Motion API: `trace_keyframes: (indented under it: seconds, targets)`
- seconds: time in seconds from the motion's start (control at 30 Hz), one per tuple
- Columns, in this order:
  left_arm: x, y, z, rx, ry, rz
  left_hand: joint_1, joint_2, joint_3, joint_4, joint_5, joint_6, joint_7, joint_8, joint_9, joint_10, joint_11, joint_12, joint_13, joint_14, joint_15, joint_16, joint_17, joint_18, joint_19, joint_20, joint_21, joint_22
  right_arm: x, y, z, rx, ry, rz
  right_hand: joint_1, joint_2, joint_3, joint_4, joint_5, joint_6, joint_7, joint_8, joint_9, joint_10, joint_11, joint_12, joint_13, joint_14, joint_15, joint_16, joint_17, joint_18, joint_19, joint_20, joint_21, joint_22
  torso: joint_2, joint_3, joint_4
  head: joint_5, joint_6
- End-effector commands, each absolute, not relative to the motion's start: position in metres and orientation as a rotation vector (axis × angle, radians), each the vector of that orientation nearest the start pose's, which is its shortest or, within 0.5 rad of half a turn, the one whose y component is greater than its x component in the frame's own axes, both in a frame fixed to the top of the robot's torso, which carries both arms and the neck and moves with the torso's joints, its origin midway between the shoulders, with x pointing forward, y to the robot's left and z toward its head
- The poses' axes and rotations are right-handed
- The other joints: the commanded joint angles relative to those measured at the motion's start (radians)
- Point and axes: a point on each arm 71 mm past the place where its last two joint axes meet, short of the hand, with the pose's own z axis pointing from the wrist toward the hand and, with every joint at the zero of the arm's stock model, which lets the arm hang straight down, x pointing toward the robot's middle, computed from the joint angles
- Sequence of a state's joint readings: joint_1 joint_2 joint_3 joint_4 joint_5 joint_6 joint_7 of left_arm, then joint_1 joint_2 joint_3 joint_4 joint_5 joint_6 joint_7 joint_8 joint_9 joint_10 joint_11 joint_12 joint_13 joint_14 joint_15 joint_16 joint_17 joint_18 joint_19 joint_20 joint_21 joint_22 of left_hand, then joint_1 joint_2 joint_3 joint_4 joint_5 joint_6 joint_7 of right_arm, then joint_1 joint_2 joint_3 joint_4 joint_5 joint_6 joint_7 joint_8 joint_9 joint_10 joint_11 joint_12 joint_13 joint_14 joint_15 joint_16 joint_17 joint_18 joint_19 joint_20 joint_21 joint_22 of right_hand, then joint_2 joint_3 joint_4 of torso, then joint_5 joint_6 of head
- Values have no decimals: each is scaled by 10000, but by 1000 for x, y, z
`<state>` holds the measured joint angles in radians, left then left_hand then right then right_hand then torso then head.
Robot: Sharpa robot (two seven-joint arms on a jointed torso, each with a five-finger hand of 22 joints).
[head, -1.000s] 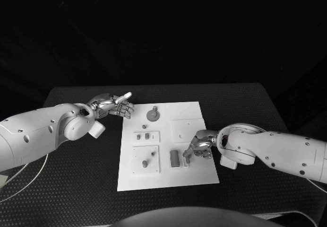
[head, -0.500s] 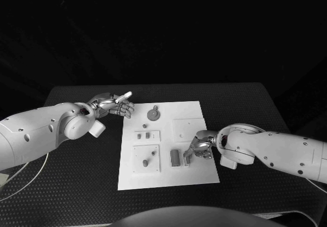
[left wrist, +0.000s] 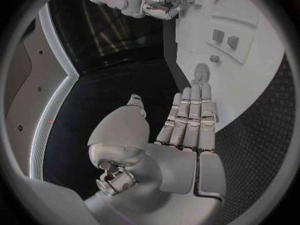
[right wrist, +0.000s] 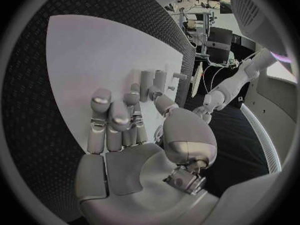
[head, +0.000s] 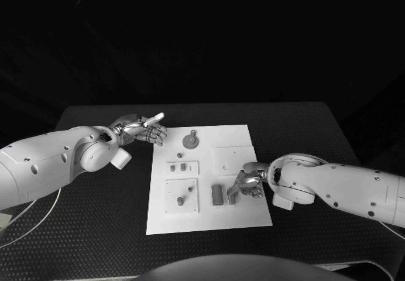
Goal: Assemble the parts on the task board
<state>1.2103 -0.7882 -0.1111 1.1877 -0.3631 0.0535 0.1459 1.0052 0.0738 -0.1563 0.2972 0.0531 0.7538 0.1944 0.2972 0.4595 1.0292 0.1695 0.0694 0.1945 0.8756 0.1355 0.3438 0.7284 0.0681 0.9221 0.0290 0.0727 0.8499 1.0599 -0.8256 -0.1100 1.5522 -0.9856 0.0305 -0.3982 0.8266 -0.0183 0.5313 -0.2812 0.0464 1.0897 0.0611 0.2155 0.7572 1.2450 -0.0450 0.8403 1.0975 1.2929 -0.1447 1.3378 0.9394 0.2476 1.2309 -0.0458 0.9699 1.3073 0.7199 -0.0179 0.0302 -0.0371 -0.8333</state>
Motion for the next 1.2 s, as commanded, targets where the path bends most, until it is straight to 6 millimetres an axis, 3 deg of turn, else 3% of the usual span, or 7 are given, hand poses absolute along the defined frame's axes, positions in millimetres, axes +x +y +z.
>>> trace_keyframes:
  seconds: [0.03,0.2,0.53,0.87,1.2]
  targets:
    - [523,264,-232,-8237,19221,-12595,92,27,-65,-11,-42,-57,139,39,-17,13,-20,17,13,70,-31,-51,18,161,-49,36,0,-9,419,-192,-305,2622,24516,6152,-116,-50,-12,72,34,0,46,5,-15,15,-7,50,-16,4,-60,42,3,142,58,-21,7,116,3,5,-6,7,21]
    - [523,265,-232,-8251,19214,-12568,95,31,-68,-11,-42,-57,139,39,-18,13,-20,17,13,70,-31,-53,20,161,-49,36,0,-9,419,-193,-305,2607,24617,6042,-224,-193,10,129,34,-53,62,-38,-42,-20,7,35,-25,-8,-52,20,-9,142,53,-29,-24,103,4,4,-6,10,29]
    - [523,264,-232,-8242,19234,-12587,99,33,-76,-11,-42,-59,140,40,-19,12,-20,17,14,72,-31,-57,24,161,-48,36,0,-9,420,-190,-306,2591,24593,6138,-622,-839,207,689,34,-191,106,-138,-97,-142,49,9,-39,-52,-20,-82,-51,142,34,-70,-153,52,4,2,-1,4,48]
    - [523,264,-232,-8243,19245,-12586,100,36,-81,-11,-42,-58,139,41,-19,13,-20,17,15,73,-32,-59,27,161,-48,36,1,-9,420,-190,-306,2644,24521,6190,-692,-1042,298,897,35,-213,114,-151,-101,-169,54,14,-40,-58,-14,-103,-55,142,37,-85,-181,49,2,-3,-4,3,46]
    - [524,265,-232,-8243,19228,-12585,105,41,-90,-11,-42,-59,139,42,-20,12,-20,16,16,75,-32,-63,32,161,-48,36,1,-9,421,-195,-304,2824,24202,6208,-706,-1092,344,990,35,-213,113,-150,-98,-173,53,21,-38,-54,-16,-106,-54,142,48,-94,-187,51,3,7,-12,-1,85]
